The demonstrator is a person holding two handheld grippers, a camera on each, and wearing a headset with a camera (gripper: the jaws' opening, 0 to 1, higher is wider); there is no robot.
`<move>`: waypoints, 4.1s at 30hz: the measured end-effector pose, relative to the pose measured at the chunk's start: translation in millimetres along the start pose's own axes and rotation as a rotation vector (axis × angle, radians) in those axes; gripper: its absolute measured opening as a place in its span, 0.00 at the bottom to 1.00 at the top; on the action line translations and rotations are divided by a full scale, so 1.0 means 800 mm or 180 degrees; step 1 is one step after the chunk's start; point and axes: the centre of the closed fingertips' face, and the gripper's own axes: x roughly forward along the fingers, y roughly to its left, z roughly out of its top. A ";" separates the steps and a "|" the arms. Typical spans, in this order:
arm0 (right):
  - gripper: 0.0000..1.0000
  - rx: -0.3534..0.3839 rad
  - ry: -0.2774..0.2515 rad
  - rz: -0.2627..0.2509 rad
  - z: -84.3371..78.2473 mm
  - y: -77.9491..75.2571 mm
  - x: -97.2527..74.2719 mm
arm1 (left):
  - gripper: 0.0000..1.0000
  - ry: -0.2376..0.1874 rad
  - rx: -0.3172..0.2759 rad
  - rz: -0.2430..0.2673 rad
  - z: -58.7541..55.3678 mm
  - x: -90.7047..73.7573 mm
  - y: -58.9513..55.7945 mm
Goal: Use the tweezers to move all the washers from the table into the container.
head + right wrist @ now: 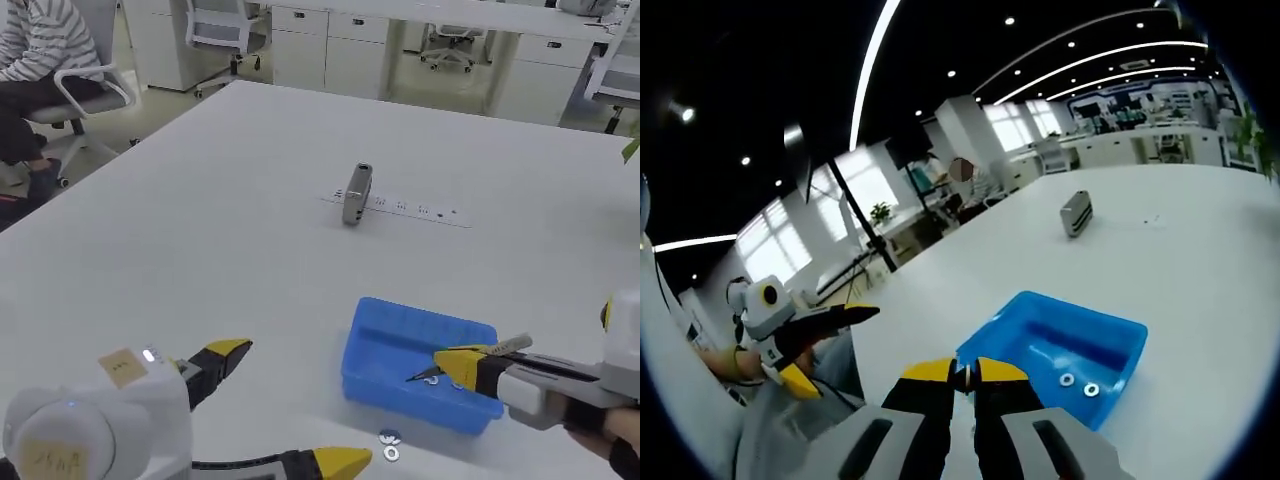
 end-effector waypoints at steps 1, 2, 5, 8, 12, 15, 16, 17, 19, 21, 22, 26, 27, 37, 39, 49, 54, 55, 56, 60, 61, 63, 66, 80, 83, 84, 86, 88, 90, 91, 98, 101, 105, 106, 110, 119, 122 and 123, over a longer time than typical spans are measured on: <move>0.03 0.0006 0.0044 0.0000 -0.005 -0.001 0.001 | 0.93 0.0003 0.0001 -0.0001 0.000 0.000 0.000; 0.03 0.0012 0.0120 0.0018 -0.013 -0.001 0.002 | 0.93 0.0004 0.0002 -0.0002 0.000 0.000 0.000; 0.03 -0.0035 0.0290 0.0046 -0.031 0.001 0.007 | 0.93 0.0011 0.0005 0.0003 -0.001 0.000 0.000; 0.03 -0.0116 0.0502 0.0078 -0.051 0.005 0.015 | 0.93 0.0008 0.0001 0.0006 -0.001 0.000 0.000; 0.03 -0.0222 0.0660 0.0091 -0.065 0.002 0.021 | 0.93 0.0015 0.0001 0.0012 -0.001 0.000 0.001; 0.03 -0.0330 0.0747 0.0087 -0.069 0.002 0.026 | 0.93 0.0015 0.0002 0.0018 -0.001 0.000 0.001; 0.03 -0.0394 0.0793 0.0067 -0.072 -0.001 0.028 | 0.92 0.0015 0.0002 0.0019 -0.001 0.000 0.001; 0.03 -0.0448 0.0820 0.0063 -0.073 -0.002 0.030 | 0.92 0.0016 0.0000 0.0020 -0.001 0.000 0.001; 0.04 -0.0507 0.0864 0.0052 -0.075 -0.003 0.033 | 0.92 0.0017 0.0000 0.0021 -0.001 0.000 0.001; 0.04 -0.0606 0.0910 0.0052 -0.078 -0.003 0.035 | 0.92 0.0020 0.0004 0.0023 -0.002 0.000 0.002; 0.04 -0.0649 0.0938 0.0045 -0.079 -0.003 0.036 | 0.92 0.0021 0.0002 0.0020 -0.002 0.000 0.001; 0.04 -0.0750 0.0995 0.0047 -0.083 -0.004 0.038 | 0.92 0.0015 0.0001 0.0026 -0.002 -0.001 0.002; 0.04 -0.0764 0.1006 0.0050 -0.084 -0.004 0.039 | 0.92 0.0015 0.0000 0.0028 -0.002 -0.001 0.002; 0.04 -0.1144 0.1158 0.0100 -0.088 0.002 0.045 | 0.92 0.0021 -0.0001 0.0026 -0.002 -0.001 0.002; 0.04 -0.1221 0.1187 0.0119 -0.088 0.005 0.048 | 0.92 0.0029 -0.0002 0.0021 -0.003 -0.001 0.001; 0.03 -0.1621 0.1318 0.0223 -0.085 0.015 0.063 | 0.92 0.0044 -0.0001 0.0028 -0.004 -0.001 0.002; 0.03 -0.1662 0.1396 0.0248 -0.083 0.013 0.064 | 0.92 0.0025 -0.0011 0.0026 -0.003 -0.001 0.002; 0.03 -0.1700 0.1443 0.0262 -0.086 0.013 0.065 | 0.92 0.0025 -0.0011 0.0027 -0.002 -0.001 0.002; 0.03 -0.1715 0.1461 0.0269 -0.087 0.013 0.065 | 0.92 0.0026 -0.0011 0.0025 -0.002 -0.001 0.002; 0.04 -0.1698 0.1486 0.0338 -0.087 0.018 0.068 | 0.91 0.0027 -0.0017 0.0019 -0.003 -0.001 0.002; 0.04 -0.1705 0.1496 0.0345 -0.087 0.018 0.069 | 0.91 0.0024 -0.0018 0.0018 -0.002 -0.001 0.002; 0.03 -0.1717 0.1528 0.0368 -0.087 0.020 0.071 | 0.91 0.0017 -0.0024 0.0013 -0.002 -0.001 0.001; 0.03 -0.1756 0.1581 0.0422 -0.087 0.025 0.074 | 0.91 0.0013 -0.0024 0.0009 -0.001 -0.002 0.001; 0.03 -0.1839 0.1756 0.0465 -0.092 0.030 0.080 | 0.91 -0.0026 -0.0040 0.0028 0.001 -0.002 0.003; 0.03 -0.1828 0.1624 0.0425 -0.090 0.031 0.086 | 0.91 -0.0018 -0.0039 0.0027 0.001 -0.002 0.003; 0.03 -0.1746 0.1512 0.0405 -0.089 0.032 0.088 | 0.91 -0.0017 -0.0041 0.0026 0.001 -0.002 0.003; 0.03 -0.1657 0.1376 0.0353 -0.086 0.029 0.086 | 0.91 -0.0008 -0.0041 0.0032 0.000 -0.002 0.004; 0.02 -0.1514 0.1285 0.0337 -0.085 0.027 0.084 | 0.91 -0.0003 -0.0047 0.0024 -0.001 -0.002 0.003; 0.02 -0.1296 0.1159 0.0322 -0.082 0.024 0.084 | 0.91 0.0012 -0.0035 0.0022 -0.002 -0.002 0.003; 0.02 -0.1129 0.1069 0.0296 -0.079 0.020 0.084 | 0.91 0.0019 -0.0033 0.0017 -0.002 -0.002 0.002; 0.01 -0.0256 0.0675 0.0365 -0.068 0.007 0.074 | 0.91 0.0041 -0.0019 -0.0027 -0.004 -0.001 -0.001; 0.01 -0.0217 0.0632 0.0367 -0.065 0.006 0.068 | 0.91 0.0042 -0.0018 -0.0018 -0.004 -0.001 0.000; 0.01 -0.0064 0.0535 0.0435 -0.056 0.012 0.063 | 0.91 0.0033 -0.0031 -0.0008 -0.003 -0.001 0.001; 0.01 -0.0022 0.0494 0.0453 -0.052 0.014 0.061 | 0.91 0.0034 -0.0029 -0.0009 -0.003 -0.001 0.001; 0.01 0.0098 0.0365 0.0513 -0.037 0.020 0.057 | 0.91 0.0035 -0.0029 -0.0009 -0.003 -0.001 0.001; 0.01 0.0219 0.0119 0.0552 -0.007 0.028 0.044 | 0.91 0.0035 -0.0033 -0.0015 -0.003 -0.001 0.000; 0.01 0.0210 0.0052 0.0533 0.001 0.028 0.040 | 0.91 0.0030 -0.0028 -0.0014 -0.003 -0.001 0.000; 0.01 0.0221 -0.0005 0.0517 0.007 0.027 0.038 | 0.91 0.0034 -0.0032 -0.0017 -0.003 -0.001 0.000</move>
